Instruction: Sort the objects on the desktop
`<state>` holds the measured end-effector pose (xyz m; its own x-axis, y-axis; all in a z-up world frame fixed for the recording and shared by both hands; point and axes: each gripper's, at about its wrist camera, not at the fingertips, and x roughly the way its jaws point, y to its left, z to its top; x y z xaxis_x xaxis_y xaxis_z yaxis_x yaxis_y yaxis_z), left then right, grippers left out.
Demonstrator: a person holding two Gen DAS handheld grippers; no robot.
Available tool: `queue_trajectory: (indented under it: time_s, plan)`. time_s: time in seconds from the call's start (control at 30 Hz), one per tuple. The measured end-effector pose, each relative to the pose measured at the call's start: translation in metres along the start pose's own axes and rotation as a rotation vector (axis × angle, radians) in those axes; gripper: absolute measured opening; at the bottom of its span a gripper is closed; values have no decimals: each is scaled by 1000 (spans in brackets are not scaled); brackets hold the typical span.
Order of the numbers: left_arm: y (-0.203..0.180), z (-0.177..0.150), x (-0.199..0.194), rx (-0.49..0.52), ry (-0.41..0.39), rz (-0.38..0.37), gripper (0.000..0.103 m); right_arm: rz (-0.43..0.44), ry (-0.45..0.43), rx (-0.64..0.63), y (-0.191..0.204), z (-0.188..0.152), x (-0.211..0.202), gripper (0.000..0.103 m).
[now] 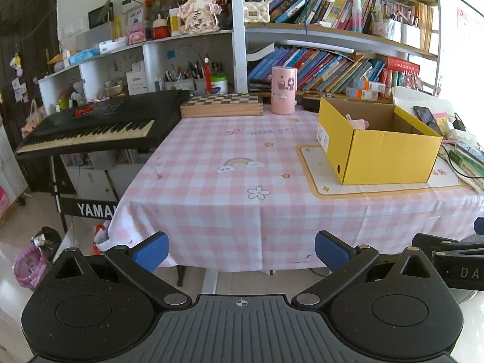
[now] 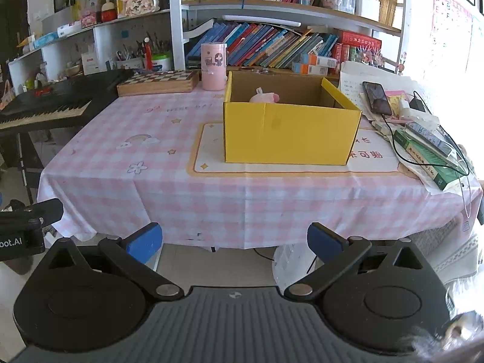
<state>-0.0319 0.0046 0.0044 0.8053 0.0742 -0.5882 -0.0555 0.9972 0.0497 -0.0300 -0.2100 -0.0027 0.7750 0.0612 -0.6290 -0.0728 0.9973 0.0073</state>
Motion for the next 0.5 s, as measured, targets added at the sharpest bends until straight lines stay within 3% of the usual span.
queue_trajectory:
  time_s: [0.5]
  plan:
    - [0,-1,-1,-11,10,-22,103,-13,6,-10,1,0,-3,103]
